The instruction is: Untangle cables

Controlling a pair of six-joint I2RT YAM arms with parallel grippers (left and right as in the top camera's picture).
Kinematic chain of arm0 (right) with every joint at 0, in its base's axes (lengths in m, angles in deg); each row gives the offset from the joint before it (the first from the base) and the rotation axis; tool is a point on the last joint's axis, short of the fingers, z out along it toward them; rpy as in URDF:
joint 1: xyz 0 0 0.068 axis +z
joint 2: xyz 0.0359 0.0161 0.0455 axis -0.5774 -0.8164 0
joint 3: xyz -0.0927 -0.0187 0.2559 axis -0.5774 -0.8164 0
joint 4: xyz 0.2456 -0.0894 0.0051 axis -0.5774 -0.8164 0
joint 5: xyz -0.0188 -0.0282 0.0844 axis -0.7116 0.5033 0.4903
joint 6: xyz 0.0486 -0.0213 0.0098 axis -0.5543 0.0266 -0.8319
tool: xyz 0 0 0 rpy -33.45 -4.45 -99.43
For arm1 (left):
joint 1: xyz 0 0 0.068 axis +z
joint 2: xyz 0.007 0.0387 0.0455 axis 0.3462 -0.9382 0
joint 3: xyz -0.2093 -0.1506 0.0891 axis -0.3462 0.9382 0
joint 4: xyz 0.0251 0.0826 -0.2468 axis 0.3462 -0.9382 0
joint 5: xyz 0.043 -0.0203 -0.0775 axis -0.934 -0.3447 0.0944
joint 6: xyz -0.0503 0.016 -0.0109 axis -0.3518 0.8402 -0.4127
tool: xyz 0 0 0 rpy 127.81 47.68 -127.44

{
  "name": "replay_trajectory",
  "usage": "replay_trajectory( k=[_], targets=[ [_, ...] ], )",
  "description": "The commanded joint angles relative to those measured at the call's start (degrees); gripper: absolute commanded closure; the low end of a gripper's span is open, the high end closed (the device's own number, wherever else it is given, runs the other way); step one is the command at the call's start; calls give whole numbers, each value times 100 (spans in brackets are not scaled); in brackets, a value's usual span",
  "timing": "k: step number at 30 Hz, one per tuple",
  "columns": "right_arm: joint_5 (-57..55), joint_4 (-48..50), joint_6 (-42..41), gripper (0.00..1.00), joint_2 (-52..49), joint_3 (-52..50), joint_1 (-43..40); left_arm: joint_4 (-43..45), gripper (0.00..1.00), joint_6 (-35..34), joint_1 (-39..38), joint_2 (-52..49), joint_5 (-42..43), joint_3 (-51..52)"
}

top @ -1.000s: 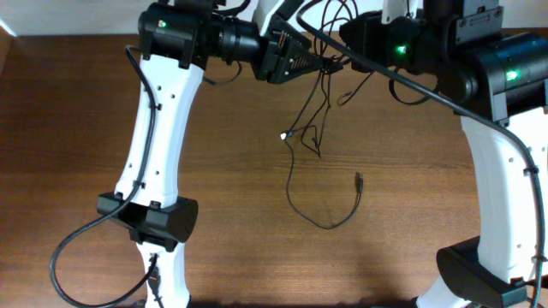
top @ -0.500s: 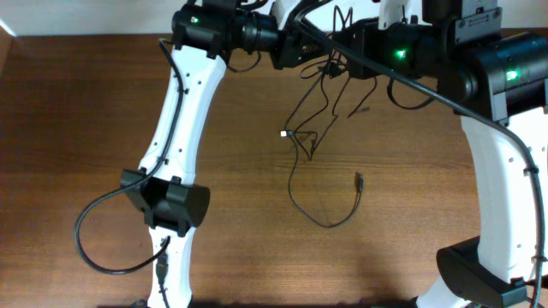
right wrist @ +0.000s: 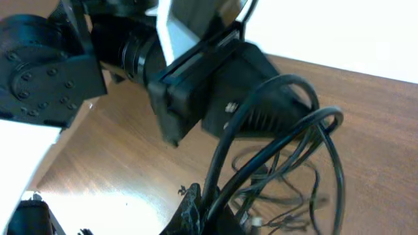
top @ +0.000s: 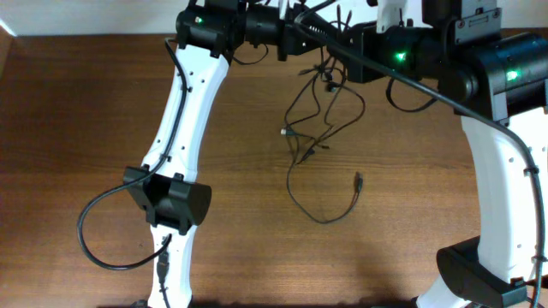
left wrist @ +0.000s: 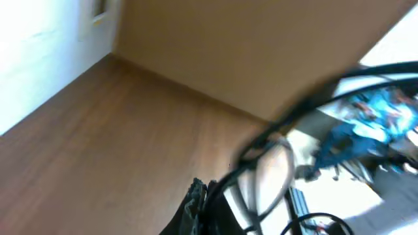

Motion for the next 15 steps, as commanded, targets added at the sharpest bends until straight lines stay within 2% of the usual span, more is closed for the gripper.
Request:
replay_trajectory(
  k=[1, 5, 8, 12, 15],
  targets=[
    [-323, -315, -46, 96, 109, 13, -11, 2, 100, -796, 179, -35, -1963, -2],
    [-1908, -1082, -328, 96, 109, 11, -11, -474, 100, -791, 398, 256, -3338, -4],
    [-2643, -1412, -452, 96, 109, 11, -11, -966, 100, -772, 396, 518, -4385, -4],
    [-4006, -2013, -1023, 96, 55, 7, -11, -1266, 100, -769, 396, 870, -5211, -4],
    [-4179, -2065, -1137, 96, -22, -205, -31, -1283, 100, -769, 398, 1268, -5873, -4]
  ],
)
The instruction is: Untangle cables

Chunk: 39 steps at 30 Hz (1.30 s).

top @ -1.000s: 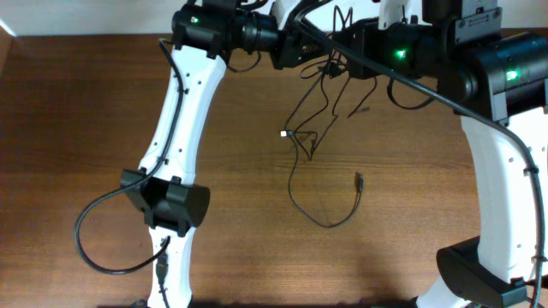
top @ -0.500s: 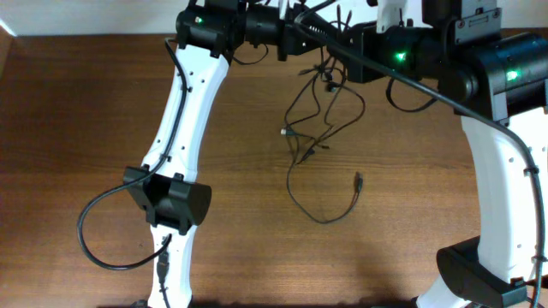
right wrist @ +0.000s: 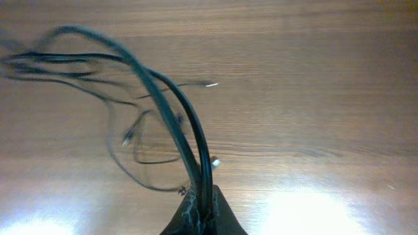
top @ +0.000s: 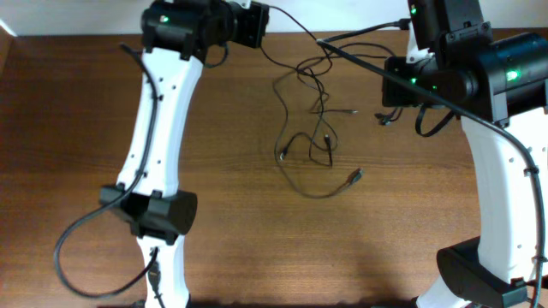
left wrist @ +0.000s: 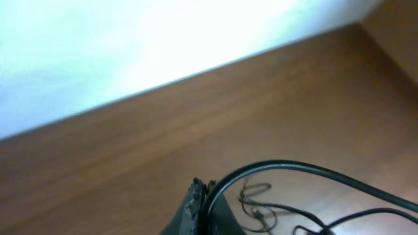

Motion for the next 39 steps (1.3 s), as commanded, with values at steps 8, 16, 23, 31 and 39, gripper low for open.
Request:
replay_trajectory(
  k=[8, 16, 23, 31, 39],
  targets=[
    [-63, 50, -31, 96, -107, -1078, -1141, -127, 100, -55, 627, 1899, -1757, -7],
    [848, 68, 699, 96, -118, -1078, -2559, 544, 100, -57, 1029, 2430, -2079, -7],
    [3119, -26, 2251, 65, -118, -1078, -3067, 382, 100, -337, 1495, 2623, -1001, 0],
    [3985, 452, 2553, 6, -114, -1071, -1902, -122, 100, -337, 1014, 1812, 1641, 0],
    [4806, 1290, 1897, 15, -118, -1073, -1478, 911, 100, -1233, 850, 1921, 2455, -2]
  ],
)
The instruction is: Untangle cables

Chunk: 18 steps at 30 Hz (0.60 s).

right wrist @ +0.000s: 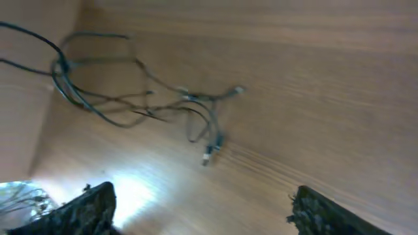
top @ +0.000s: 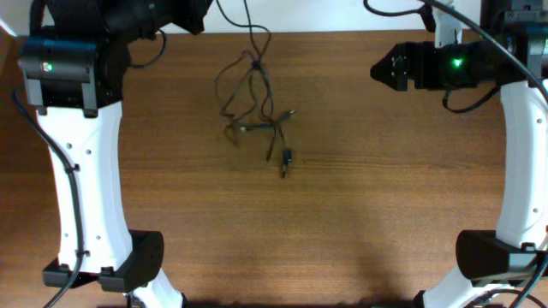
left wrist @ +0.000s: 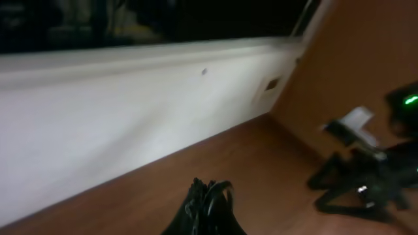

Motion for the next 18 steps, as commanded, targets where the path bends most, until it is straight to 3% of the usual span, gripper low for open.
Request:
replay_trajectory(
  k=[1, 7, 11, 18],
  targets=[
    [402, 243, -61, 18, -17, -17, 459, 192, 100, -577, -48, 179, 634, -59],
    [-422, 868, -326, 46, -136, -17, 1526, 181, 100, -577, -131, 179, 662, -59],
    [-1023, 1233, -535, 51, -304, -17, 2020, 52, 100, -577, -131, 179, 737, -59],
    [-951, 1491, -444, 59, -719, -26, 2411, -96, 100, -575, -131, 179, 734, -59]
  ],
)
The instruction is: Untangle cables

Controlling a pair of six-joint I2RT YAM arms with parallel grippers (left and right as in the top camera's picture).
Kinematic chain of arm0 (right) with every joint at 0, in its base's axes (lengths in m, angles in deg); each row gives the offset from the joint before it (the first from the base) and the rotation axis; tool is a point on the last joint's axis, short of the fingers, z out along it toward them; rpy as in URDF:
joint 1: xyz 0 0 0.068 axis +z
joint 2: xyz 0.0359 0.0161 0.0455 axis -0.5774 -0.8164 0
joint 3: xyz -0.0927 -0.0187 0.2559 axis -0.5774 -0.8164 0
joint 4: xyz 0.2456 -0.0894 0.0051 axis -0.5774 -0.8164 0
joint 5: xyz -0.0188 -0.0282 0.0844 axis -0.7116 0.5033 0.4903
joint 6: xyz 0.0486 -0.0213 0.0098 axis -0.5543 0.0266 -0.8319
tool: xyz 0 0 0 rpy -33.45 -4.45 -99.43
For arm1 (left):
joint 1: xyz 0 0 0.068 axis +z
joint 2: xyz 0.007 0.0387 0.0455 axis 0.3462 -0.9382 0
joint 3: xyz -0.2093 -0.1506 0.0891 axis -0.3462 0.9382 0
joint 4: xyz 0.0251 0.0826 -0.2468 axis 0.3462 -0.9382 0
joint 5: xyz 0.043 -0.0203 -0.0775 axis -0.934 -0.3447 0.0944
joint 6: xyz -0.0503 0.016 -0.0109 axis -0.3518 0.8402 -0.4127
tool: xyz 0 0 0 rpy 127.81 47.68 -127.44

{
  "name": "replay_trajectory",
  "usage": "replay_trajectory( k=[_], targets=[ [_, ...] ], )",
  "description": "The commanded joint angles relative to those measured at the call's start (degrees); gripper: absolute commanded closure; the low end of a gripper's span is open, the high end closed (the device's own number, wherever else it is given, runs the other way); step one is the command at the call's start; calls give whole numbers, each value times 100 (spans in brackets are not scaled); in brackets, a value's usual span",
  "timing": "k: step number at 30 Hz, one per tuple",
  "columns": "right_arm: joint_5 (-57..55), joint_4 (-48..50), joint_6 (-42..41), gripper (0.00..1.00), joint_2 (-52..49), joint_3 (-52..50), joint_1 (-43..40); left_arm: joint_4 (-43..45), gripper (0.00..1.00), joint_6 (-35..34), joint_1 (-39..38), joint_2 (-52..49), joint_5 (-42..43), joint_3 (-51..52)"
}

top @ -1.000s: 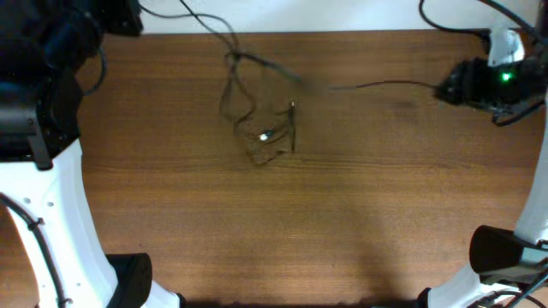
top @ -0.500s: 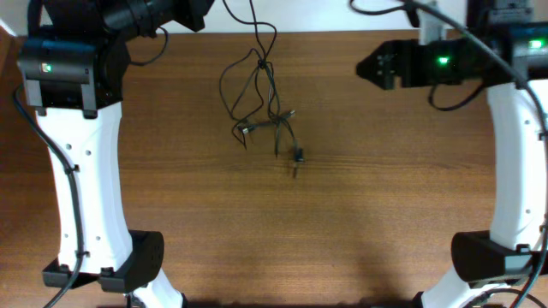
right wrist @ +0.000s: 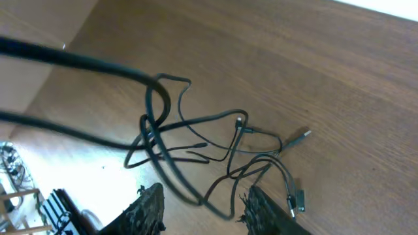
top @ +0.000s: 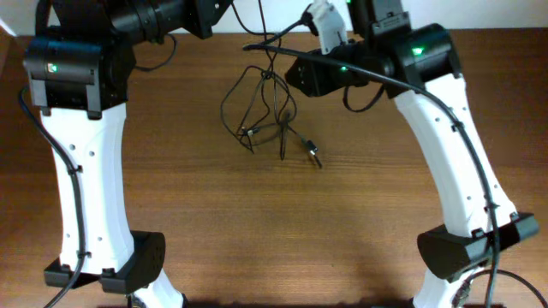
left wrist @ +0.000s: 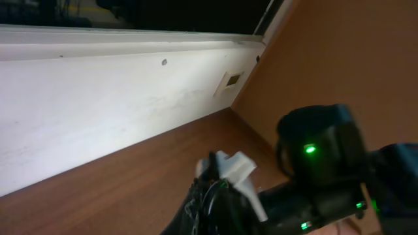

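A tangle of thin black cables (top: pixel 267 107) hangs from the top of the overhead view, its lower loops and plugs resting on the brown table (top: pixel 385 222). My left gripper (top: pixel 224 10) is raised at the back. In the left wrist view it (left wrist: pixel 210 196) is shut on a strand of the cables. My right gripper (top: pixel 293 74) is right next to the tangle. In the right wrist view it (right wrist: pixel 204 199) is open, with loops of the tangle (right wrist: pixel 196 140) running between its fingers (right wrist: pixel 149 203). Two plugs (right wrist: pixel 298 199) lie to the right.
A white wall and a tan side panel (left wrist: pixel 339 59) border the table at the back. My right arm's dark wrist with a green light (left wrist: pixel 313 163) fills the lower right of the left wrist view. A loose plug (top: pixel 315 154) lies beyond the tangle's lower right.
My right gripper, then open and well off to the right of the cables, now stands at the tangle with strands between its open fingers. The left gripper still holds the cables up.
Both grippers were shut on cables close together at the back middle. Then they stood apart with the cables strung between them. Later the right gripper was open and away while the left held the tangle. Now the right gripper is open at the tangle.
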Motion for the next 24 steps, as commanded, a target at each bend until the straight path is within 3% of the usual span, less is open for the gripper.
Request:
replay_trajectory(
  k=[1, 13, 18, 20, 24],
  targets=[
    [164, 26, 129, 59, -136, -22, 118, 4, 100, -52, -2, 166, 101, -59],
    [645, 129, 361, 60, -251, -22, 118, 7, 100, -50, -2, 166, 85, -59],
    [643, 229, 426, 81, -413, -22, 87, 9, 100, -48, 15, 166, 79, -59],
    [654, 262, 422, 96, -339, -4, -17, -52, 100, -48, 85, 166, -33, -57],
    [664, 262, 422, 96, 177, 11, -284, -874, 100, -28, 116, 138, -1582, -57]
  ],
)
